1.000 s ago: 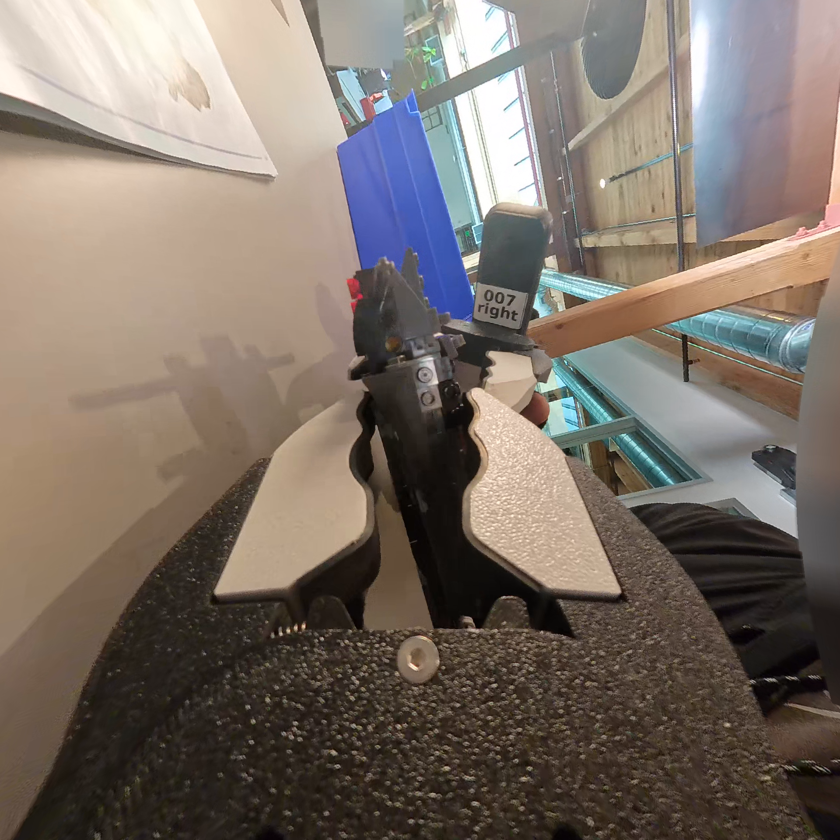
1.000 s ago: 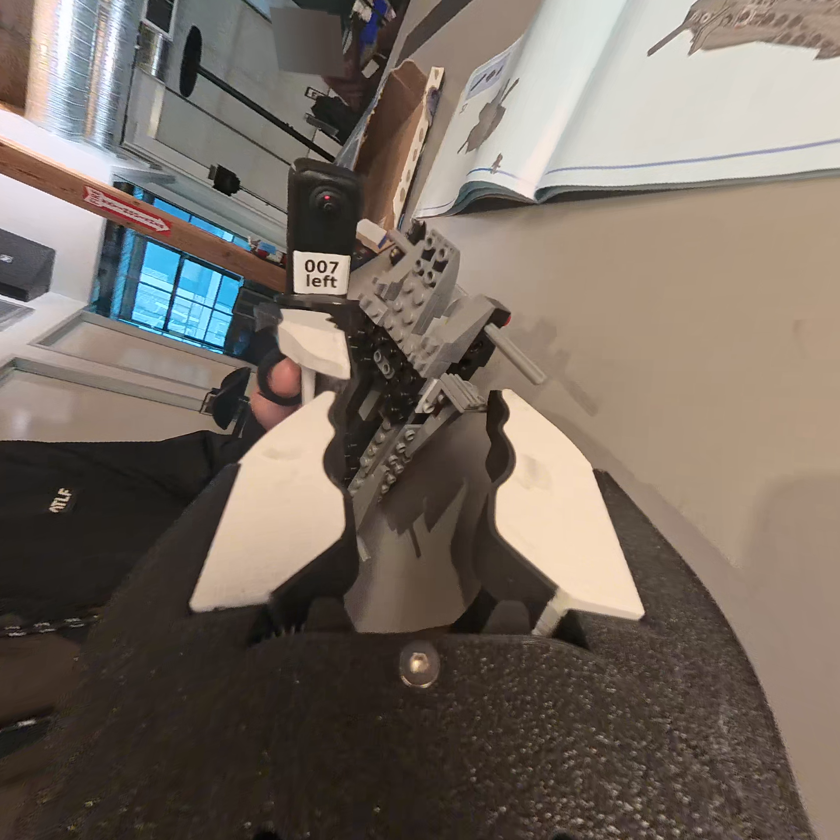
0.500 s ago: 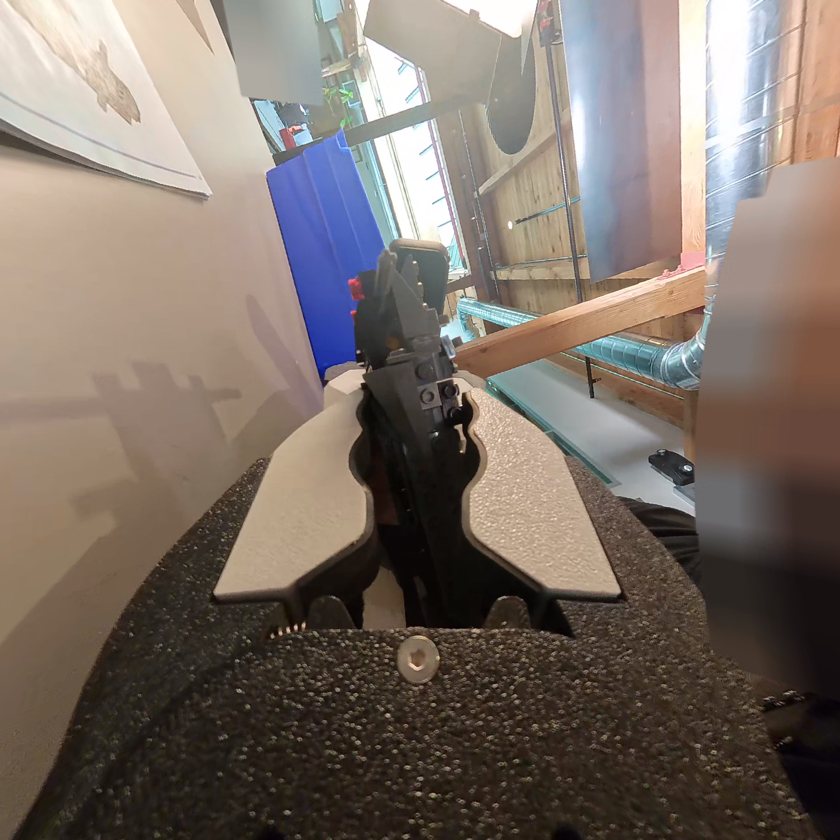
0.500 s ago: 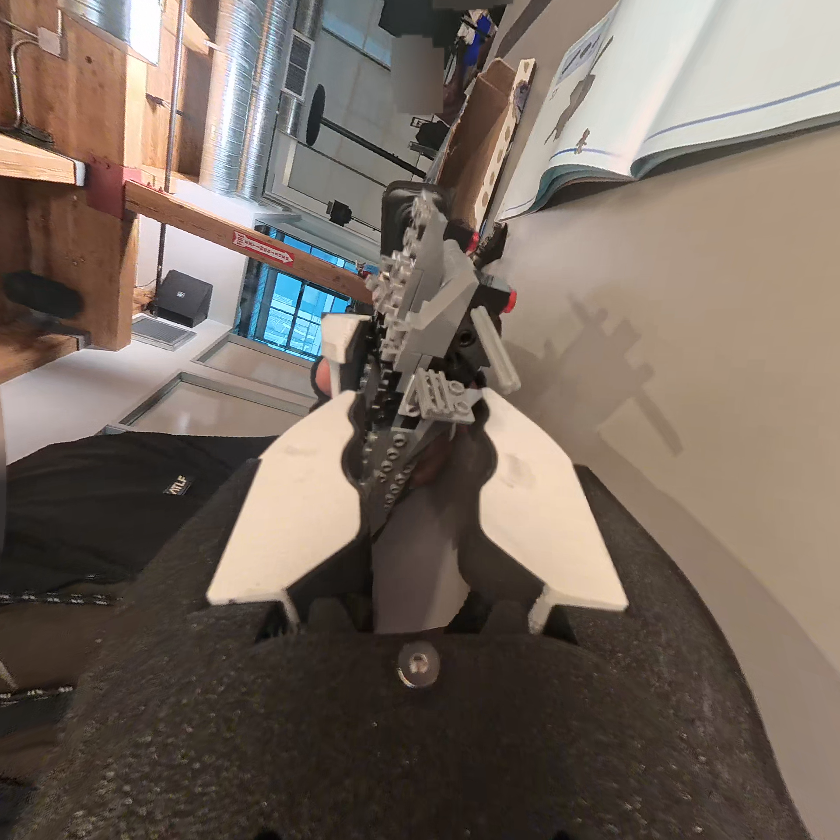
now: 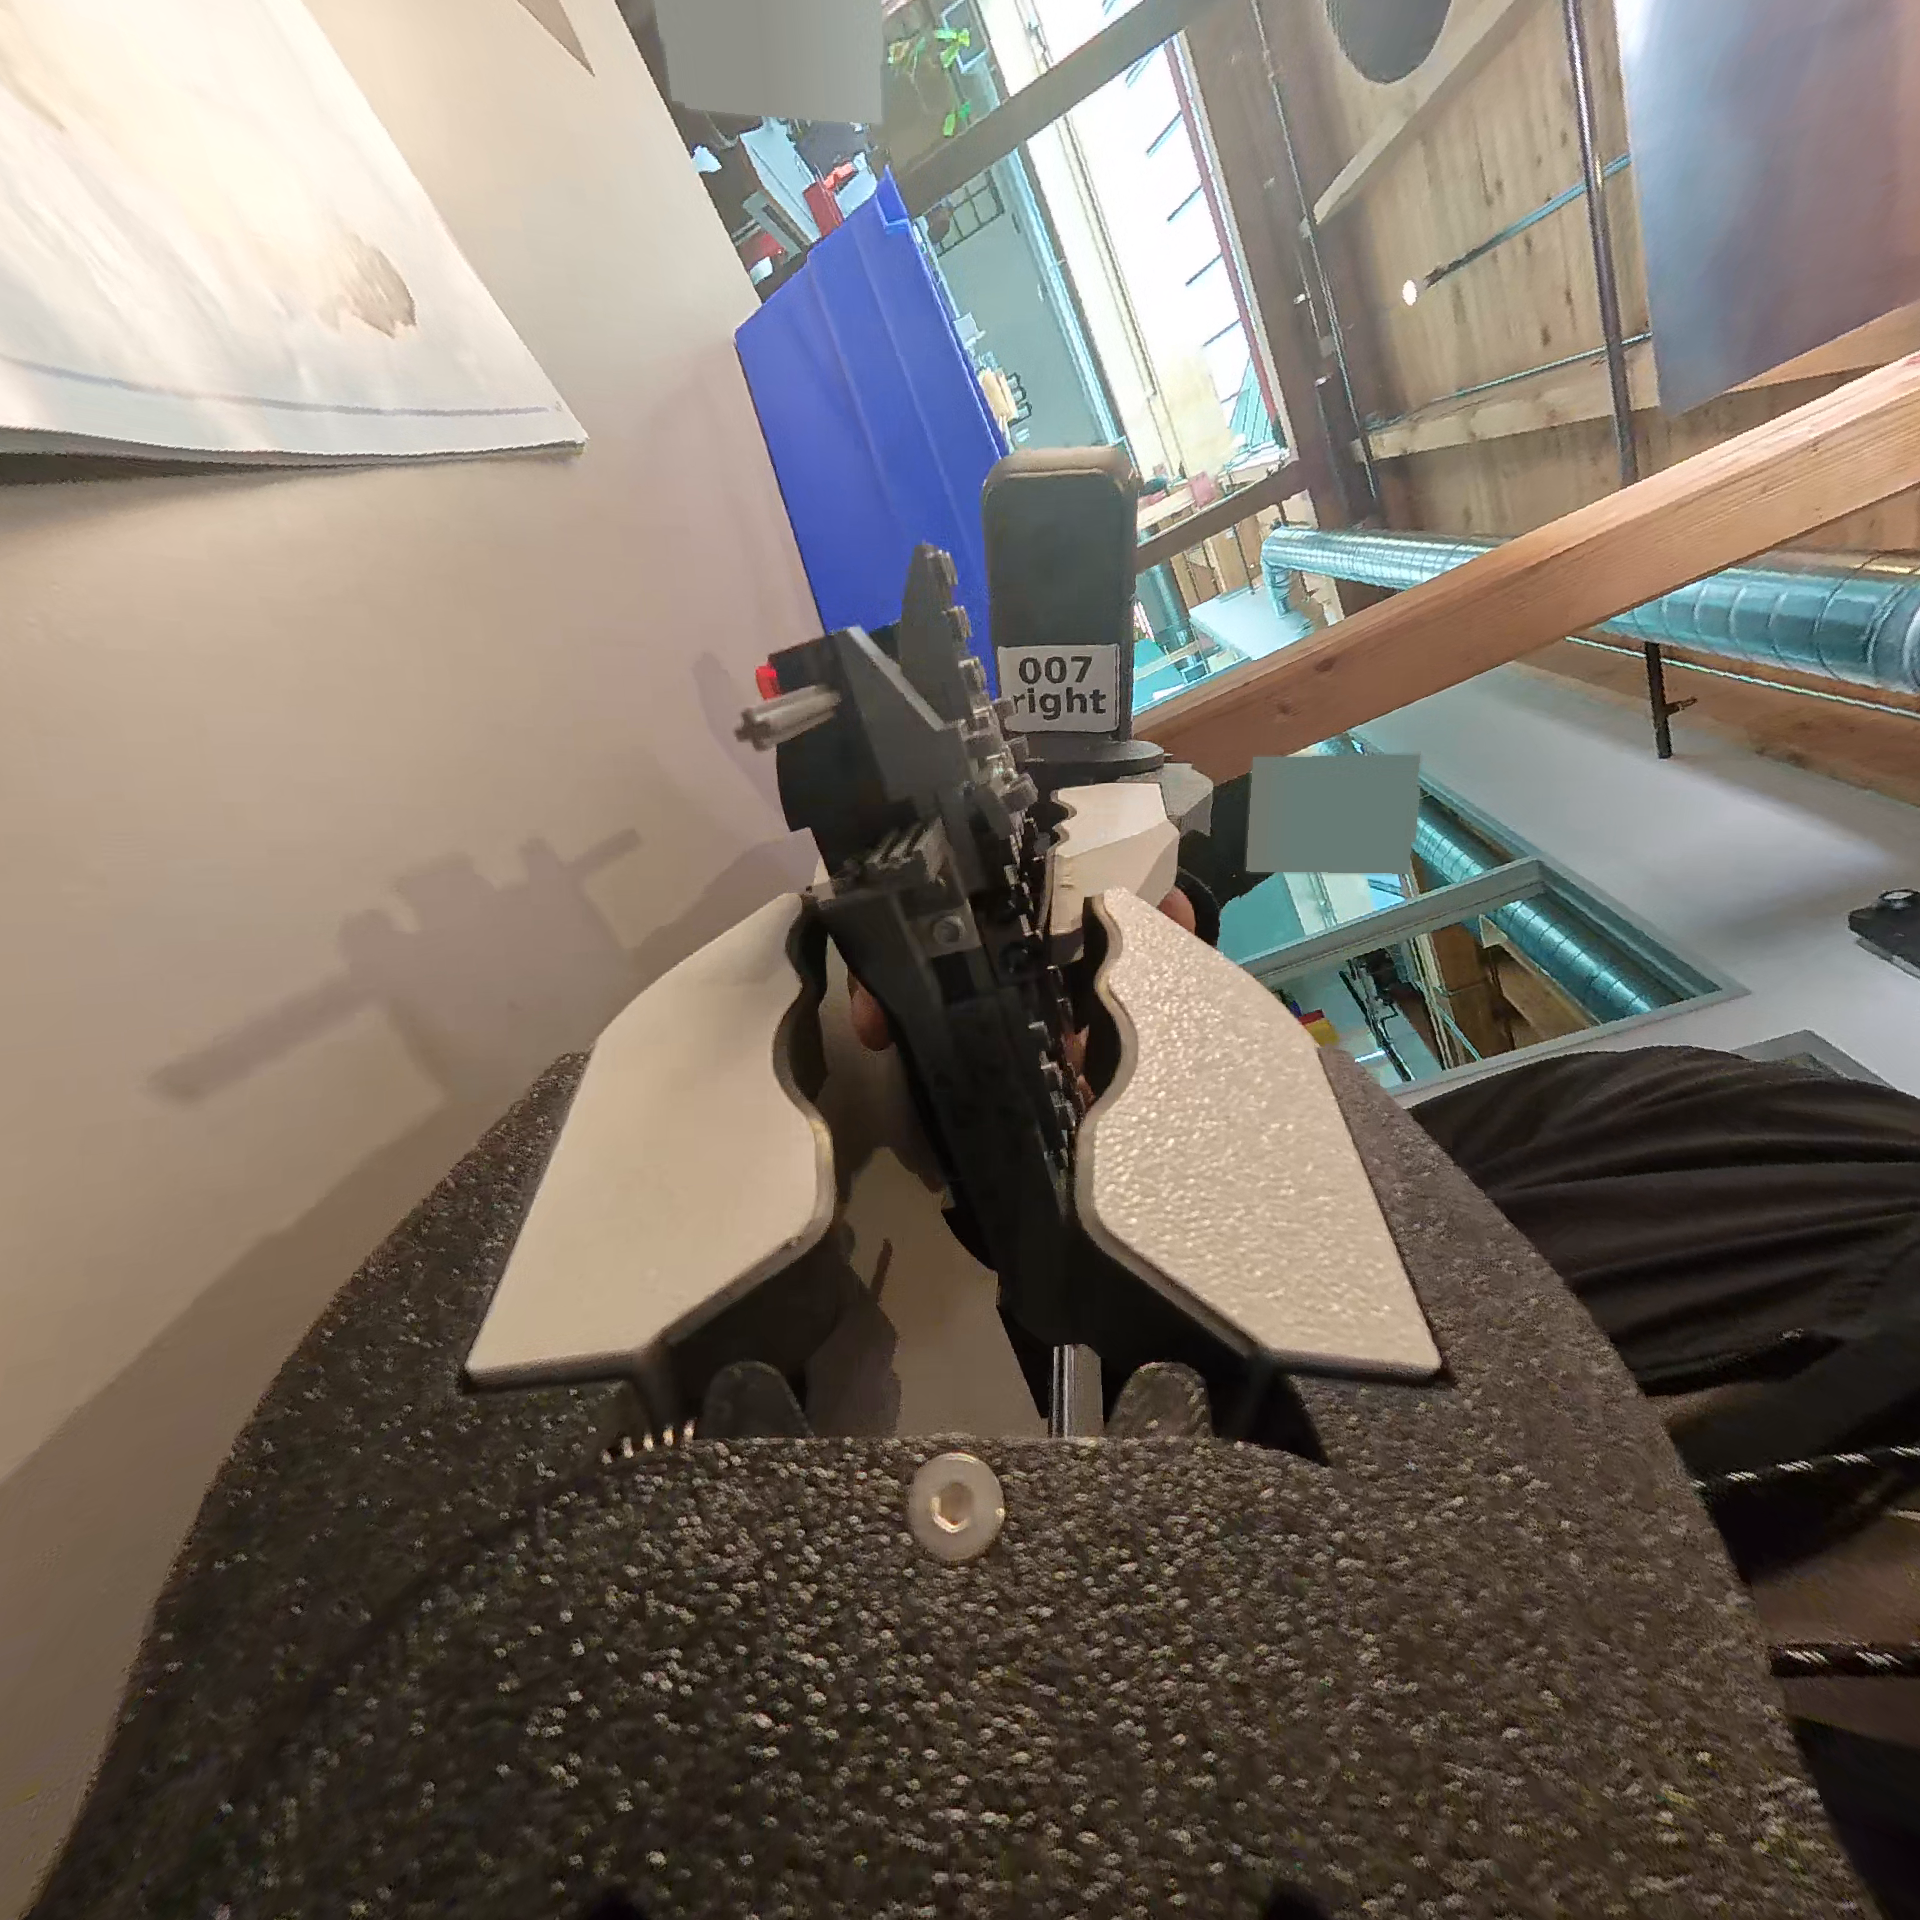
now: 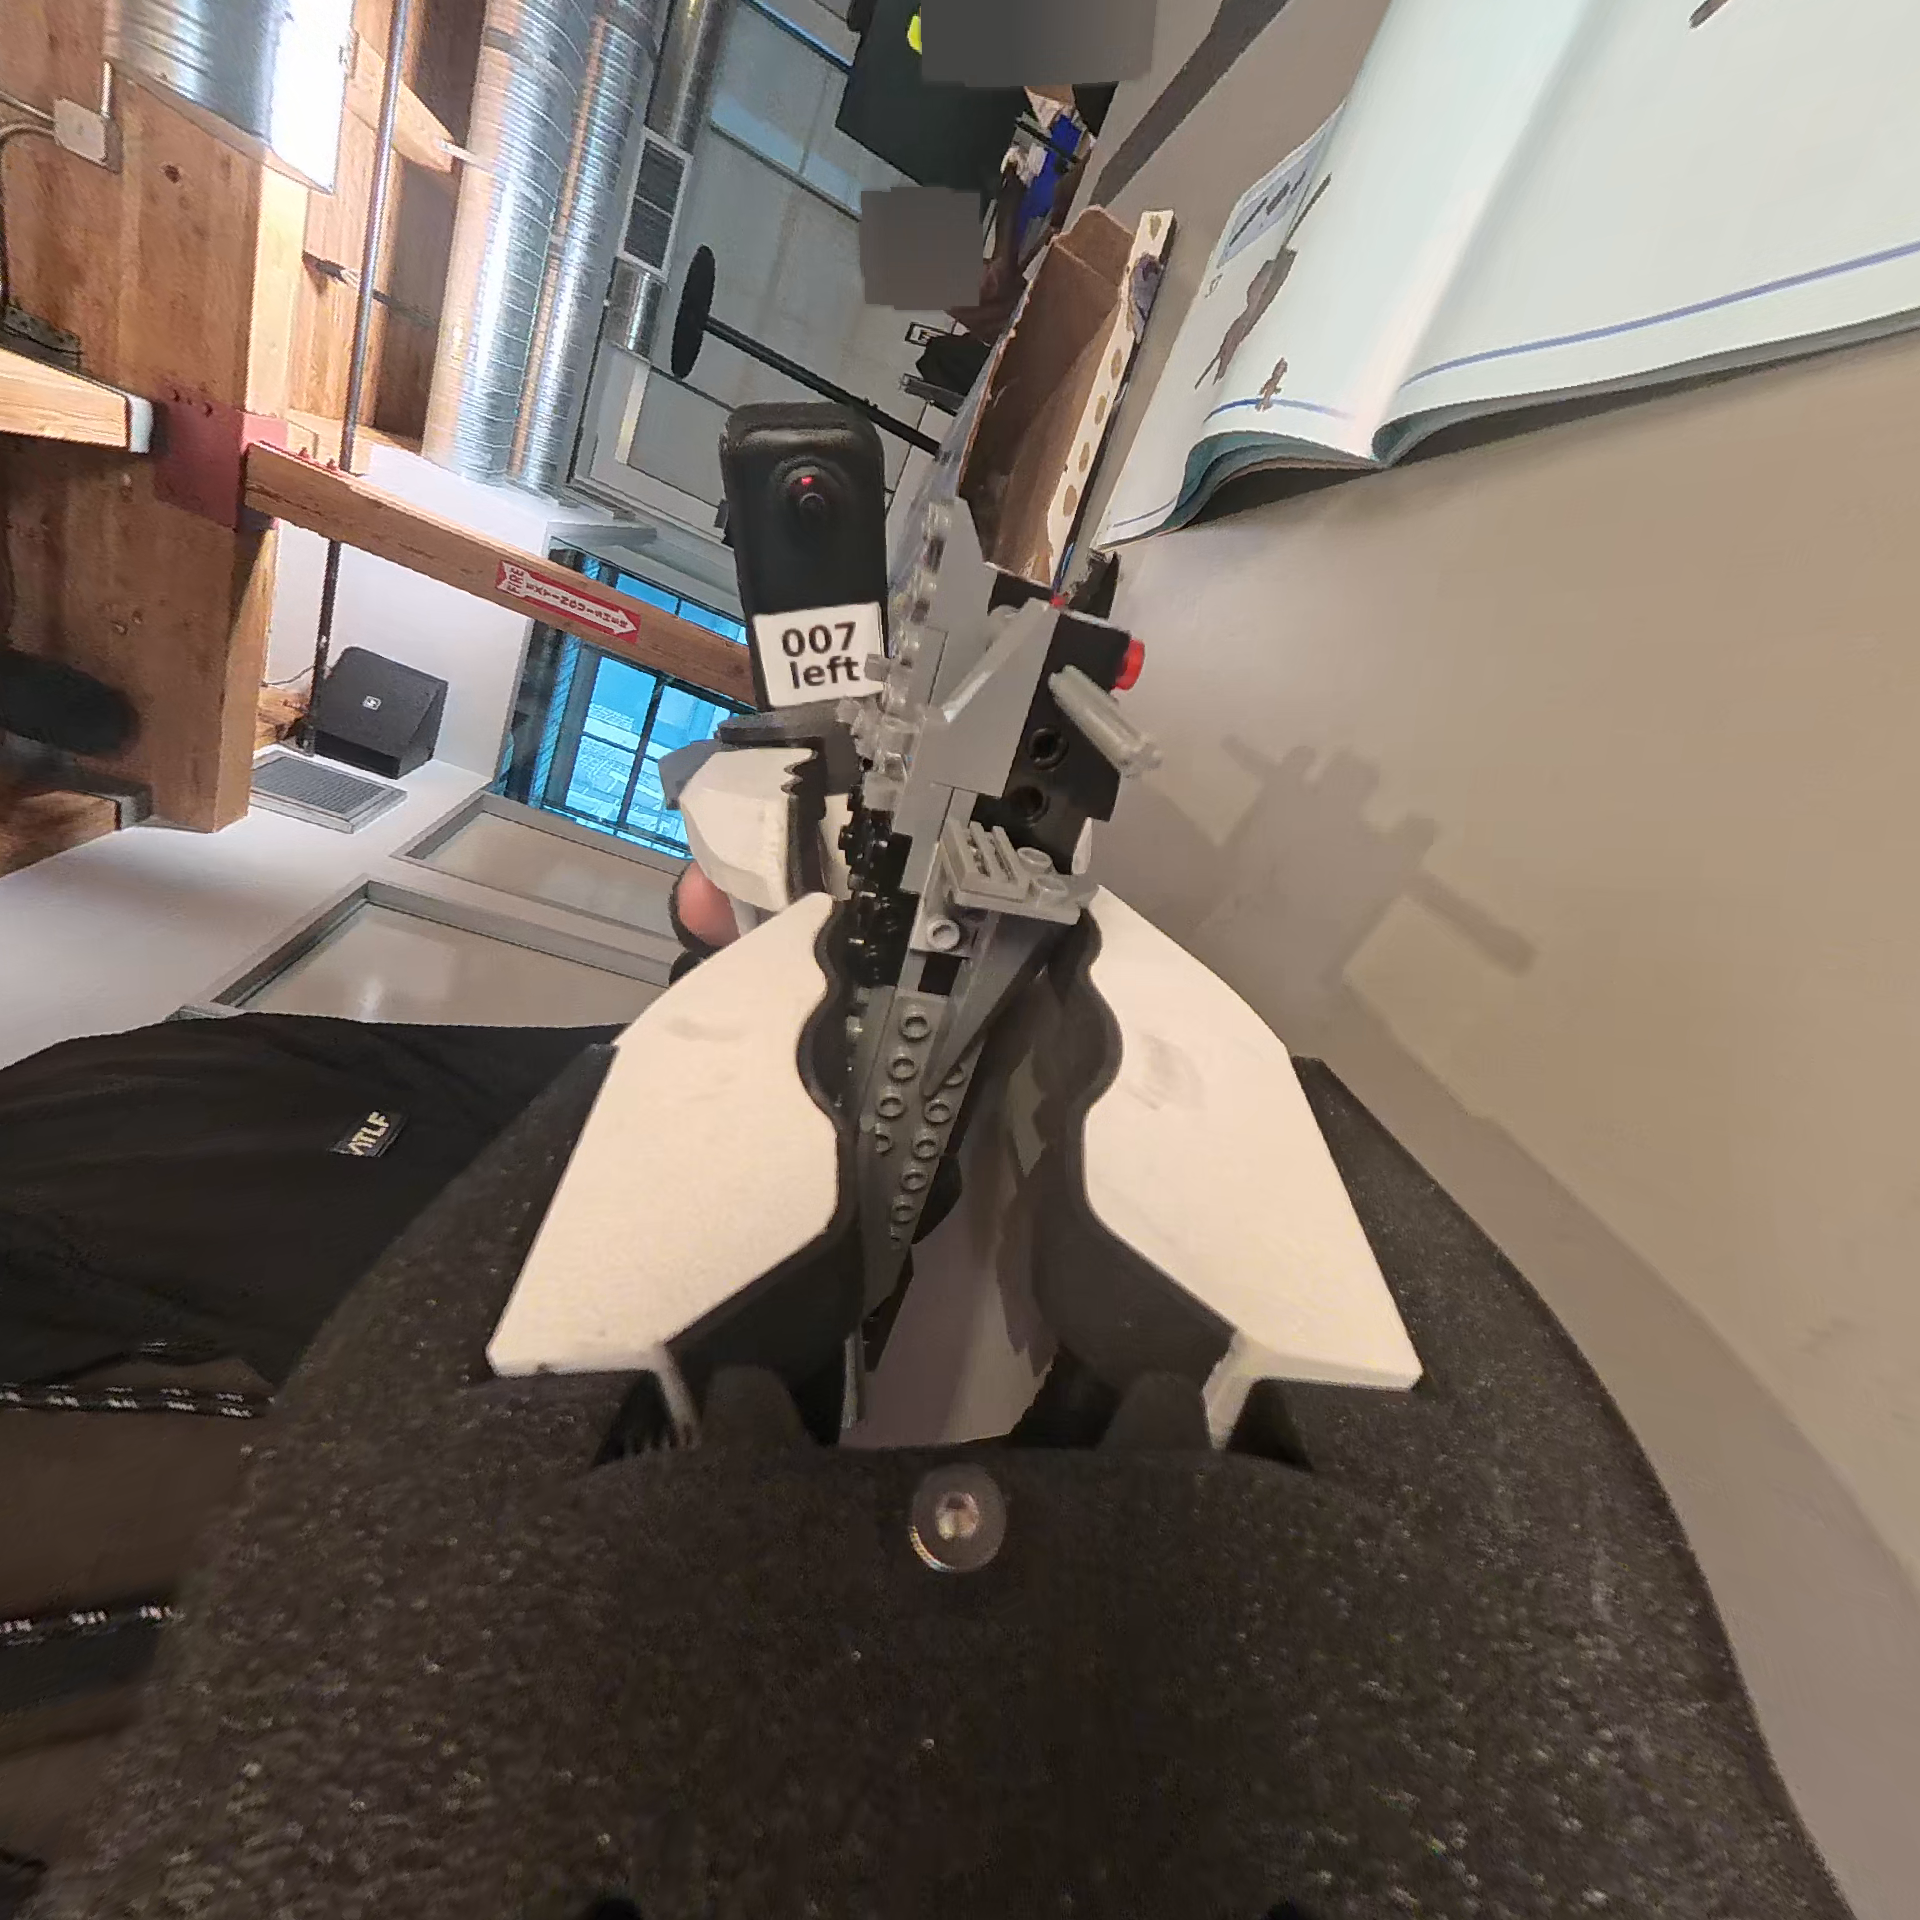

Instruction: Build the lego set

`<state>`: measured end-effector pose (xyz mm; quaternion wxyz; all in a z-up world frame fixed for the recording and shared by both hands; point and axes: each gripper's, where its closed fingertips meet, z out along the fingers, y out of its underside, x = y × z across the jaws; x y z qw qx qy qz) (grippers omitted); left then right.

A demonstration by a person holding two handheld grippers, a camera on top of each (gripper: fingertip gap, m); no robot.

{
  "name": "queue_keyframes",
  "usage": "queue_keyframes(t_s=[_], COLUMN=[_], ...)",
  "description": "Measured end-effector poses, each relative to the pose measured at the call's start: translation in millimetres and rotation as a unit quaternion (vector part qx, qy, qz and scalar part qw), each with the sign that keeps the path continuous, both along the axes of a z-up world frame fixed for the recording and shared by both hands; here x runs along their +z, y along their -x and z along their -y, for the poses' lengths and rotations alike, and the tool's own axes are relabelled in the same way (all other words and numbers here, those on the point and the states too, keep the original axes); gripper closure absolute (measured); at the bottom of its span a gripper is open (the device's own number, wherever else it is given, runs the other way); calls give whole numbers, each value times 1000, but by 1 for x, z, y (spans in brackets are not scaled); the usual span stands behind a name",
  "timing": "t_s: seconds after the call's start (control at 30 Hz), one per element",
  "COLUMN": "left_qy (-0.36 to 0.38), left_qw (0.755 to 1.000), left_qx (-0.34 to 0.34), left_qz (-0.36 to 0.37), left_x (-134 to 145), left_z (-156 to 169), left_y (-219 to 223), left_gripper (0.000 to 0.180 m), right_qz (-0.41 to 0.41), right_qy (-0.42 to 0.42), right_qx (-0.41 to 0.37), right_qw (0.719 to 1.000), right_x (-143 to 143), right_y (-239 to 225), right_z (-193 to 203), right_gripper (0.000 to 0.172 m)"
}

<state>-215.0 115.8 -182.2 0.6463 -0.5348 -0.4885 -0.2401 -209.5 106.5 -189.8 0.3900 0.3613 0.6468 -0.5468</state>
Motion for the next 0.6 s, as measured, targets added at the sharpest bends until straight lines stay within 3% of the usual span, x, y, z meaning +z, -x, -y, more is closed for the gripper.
queue_keyframes(t_s=[0.33, 0.47, 0.6], left_qy=[36, 193, 223], left_qw=[999, 971, 946], left_qx=[40, 94, 116], left_qz=[-1, -107, -205], left_x=[-1, 0, 25], left_z=[31, 52, 49], left_y=[11, 21, 19], left_gripper=[125, 122, 128], right_qz=[7, 7, 19], right_qy=[10, 23, 34], right_qx=[-18, -20, -23], right_qw=[1000, 1000, 999], right_x=[2, 7, 8], right_y=[6, 6, 6], right_z=[-2, -2, -2], right_gripper=[135, 135, 135])
